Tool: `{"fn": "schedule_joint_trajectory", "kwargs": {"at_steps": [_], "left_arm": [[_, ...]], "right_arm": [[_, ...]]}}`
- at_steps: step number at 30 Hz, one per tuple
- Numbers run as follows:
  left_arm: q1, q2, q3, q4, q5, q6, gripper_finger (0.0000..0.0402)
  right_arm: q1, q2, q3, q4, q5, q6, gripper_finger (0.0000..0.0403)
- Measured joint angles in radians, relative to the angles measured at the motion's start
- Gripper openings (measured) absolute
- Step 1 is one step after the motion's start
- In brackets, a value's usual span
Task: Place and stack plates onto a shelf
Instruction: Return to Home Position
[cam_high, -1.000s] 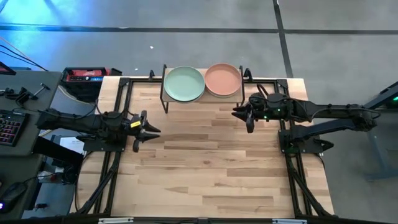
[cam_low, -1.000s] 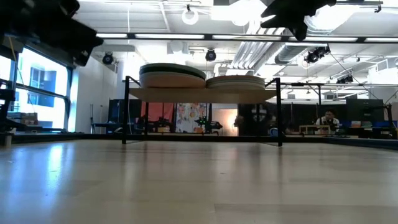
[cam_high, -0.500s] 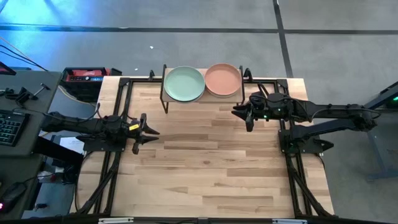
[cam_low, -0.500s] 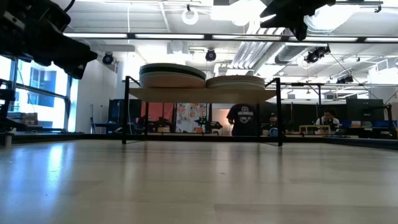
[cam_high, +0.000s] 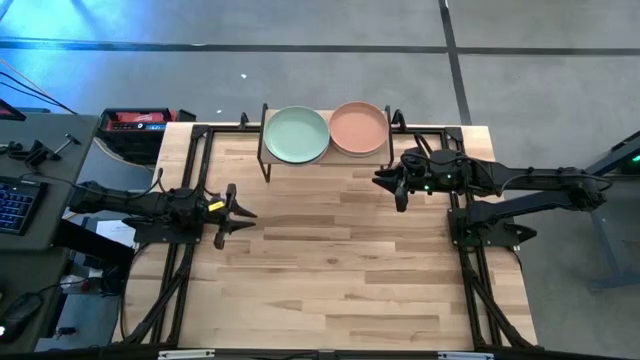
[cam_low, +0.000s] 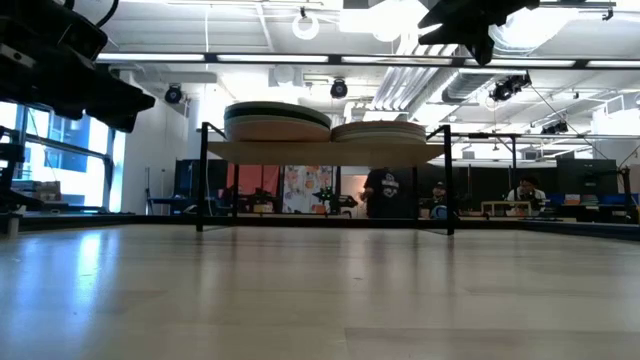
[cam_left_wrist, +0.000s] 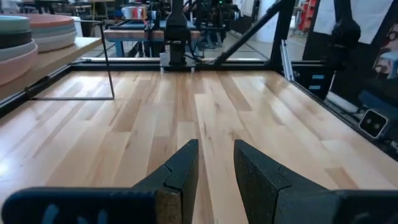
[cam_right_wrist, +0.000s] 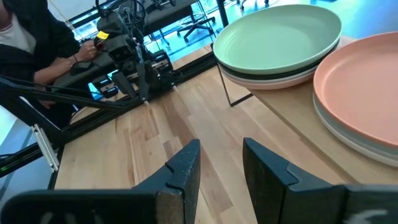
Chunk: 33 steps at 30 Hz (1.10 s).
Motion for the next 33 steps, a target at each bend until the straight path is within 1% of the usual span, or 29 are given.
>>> {"fn": "schedule_joint_trajectory", "kwargs": {"at_steps": [4, 7, 12, 15, 20, 24, 27, 31, 33], "left_arm": [[0.000, 0.000, 0.000, 0.000, -0.040, 0.003, 0.0090], [0.000, 0.001, 0.000, -0.003, -0.091, -0.015, 0.0090], [0.000, 0.000, 0.000, 0.002, -0.123, -0.052, 0.0090], [0.000, 0.000, 0.000, 0.002, -0.125, -0.082, 0.0090], [0.000, 0.000, 0.000, 0.002, -0.119, -0.009, 0.0090], [0.000, 0.000, 0.000, 0.002, -0.119, -0.005, 0.0090], [0.000, 0.000, 0.000, 0.002, -0.118, -0.005, 0.0090], [0.000, 0.000, 0.000, 0.002, -0.118, -0.004, 0.0090], [0.000, 0.001, 0.000, 0.002, -0.118, -0.004, 0.0090]], "right_arm": [[0.000, 0.000, 0.000, 0.000, 0.000, -0.011, 0.0101], [0.000, 0.000, 0.000, 0.000, -0.001, -0.017, 0.0101], [0.000, 0.000, 0.000, 0.000, -0.059, -0.027, 0.0101], [0.000, 0.000, 0.001, 0.000, -0.066, -0.049, 0.0101], [0.000, 0.000, 0.001, -0.001, -0.067, -0.096, 0.0101], [0.005, 0.000, 0.000, 0.001, -0.060, -0.122, 0.0101], [0.024, -0.011, -0.047, 0.045, -0.011, -0.135, 0.0101], [0.039, -0.048, -0.163, 0.204, -0.001, -0.134, 0.0101], [0.039, -0.069, -0.202, 0.242, -0.001, -0.130, 0.0101]]}}
